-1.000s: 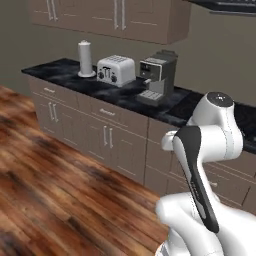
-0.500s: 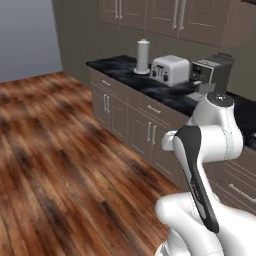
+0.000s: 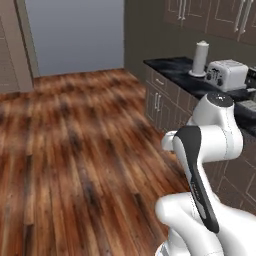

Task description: Four empty soda cans are scattered around the kitchen. Gather all the cans and cluster them next to the stove for recycling.

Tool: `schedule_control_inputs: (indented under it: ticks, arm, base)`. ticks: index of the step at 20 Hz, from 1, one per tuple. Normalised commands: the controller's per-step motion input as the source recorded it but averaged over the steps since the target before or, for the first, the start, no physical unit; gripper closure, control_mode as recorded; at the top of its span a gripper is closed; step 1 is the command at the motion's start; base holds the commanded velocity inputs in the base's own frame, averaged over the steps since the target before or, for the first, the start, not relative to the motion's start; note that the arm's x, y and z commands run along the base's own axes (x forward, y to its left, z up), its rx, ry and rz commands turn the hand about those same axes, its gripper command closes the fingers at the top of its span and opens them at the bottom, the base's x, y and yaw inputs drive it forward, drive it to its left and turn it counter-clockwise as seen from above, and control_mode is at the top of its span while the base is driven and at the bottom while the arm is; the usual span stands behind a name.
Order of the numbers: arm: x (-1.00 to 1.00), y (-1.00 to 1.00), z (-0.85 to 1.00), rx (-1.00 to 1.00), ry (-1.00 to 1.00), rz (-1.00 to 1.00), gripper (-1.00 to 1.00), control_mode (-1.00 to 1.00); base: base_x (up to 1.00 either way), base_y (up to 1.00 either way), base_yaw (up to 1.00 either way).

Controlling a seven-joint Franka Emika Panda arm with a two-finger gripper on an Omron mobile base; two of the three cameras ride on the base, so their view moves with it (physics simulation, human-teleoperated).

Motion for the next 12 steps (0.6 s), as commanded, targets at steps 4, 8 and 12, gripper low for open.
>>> schedule_control_inputs:
  ticks: [4, 8, 12]
  arm:
    - [0.0, 0.0, 0.0, 0.0, 0.0, 0.0, -1.0, 1.0]
    - [0.0, 0.0, 0.0, 0.0, 0.0, 0.0, -1.0, 1.0]
    - [0.0, 0.0, 0.0, 0.0, 0.0, 0.0, -1.0, 1.0]
  base:
    - [-0.02, 0.0, 0.5]
    - [0.0, 0.04, 0.5]
    - [0.19, 0.12, 0.45]
